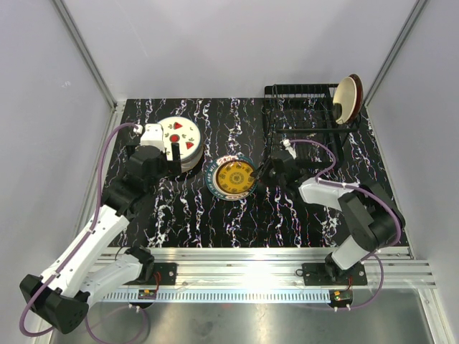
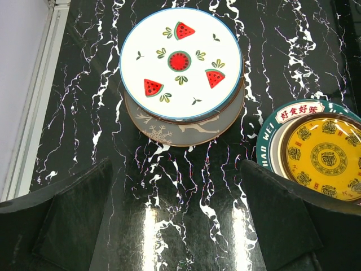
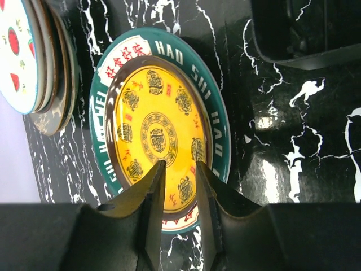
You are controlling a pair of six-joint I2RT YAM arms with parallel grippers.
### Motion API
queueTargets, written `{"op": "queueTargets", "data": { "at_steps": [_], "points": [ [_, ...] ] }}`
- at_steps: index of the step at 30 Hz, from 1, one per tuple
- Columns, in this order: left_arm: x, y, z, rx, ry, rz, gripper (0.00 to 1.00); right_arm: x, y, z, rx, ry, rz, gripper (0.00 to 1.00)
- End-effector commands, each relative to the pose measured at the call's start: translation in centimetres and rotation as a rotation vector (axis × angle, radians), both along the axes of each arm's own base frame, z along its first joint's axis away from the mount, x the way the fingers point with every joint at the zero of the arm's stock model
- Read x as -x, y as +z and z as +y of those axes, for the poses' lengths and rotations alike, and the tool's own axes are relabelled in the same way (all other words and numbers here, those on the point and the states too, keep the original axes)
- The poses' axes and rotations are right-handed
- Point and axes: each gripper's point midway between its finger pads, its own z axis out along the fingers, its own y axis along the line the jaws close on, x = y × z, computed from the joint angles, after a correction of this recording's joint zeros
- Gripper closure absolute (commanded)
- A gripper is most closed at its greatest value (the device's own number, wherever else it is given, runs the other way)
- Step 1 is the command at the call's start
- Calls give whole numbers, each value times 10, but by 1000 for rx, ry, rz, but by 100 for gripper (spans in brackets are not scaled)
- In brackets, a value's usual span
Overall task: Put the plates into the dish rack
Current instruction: Grab a plate with the right arm
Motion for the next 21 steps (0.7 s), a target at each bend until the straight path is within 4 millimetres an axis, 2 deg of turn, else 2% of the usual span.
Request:
{"op": "queueTargets", "data": {
  "at_steps": [1, 13, 20, 21],
  "points": [
    [-2, 20, -7, 47, -22, -57, 1, -14, 9, 5, 1, -42, -22, 66],
    [-1, 21, -8, 53, -32, -58, 1, -9, -7, -4, 56, -76, 28, 66],
    [-1, 22, -8, 54, -33, -61, 1, -10, -16, 4, 53, -44, 42, 66],
    [-1, 22, -8, 54, -33, -61, 1, -10, -17, 5, 55, -42, 45, 68]
  ]
}}
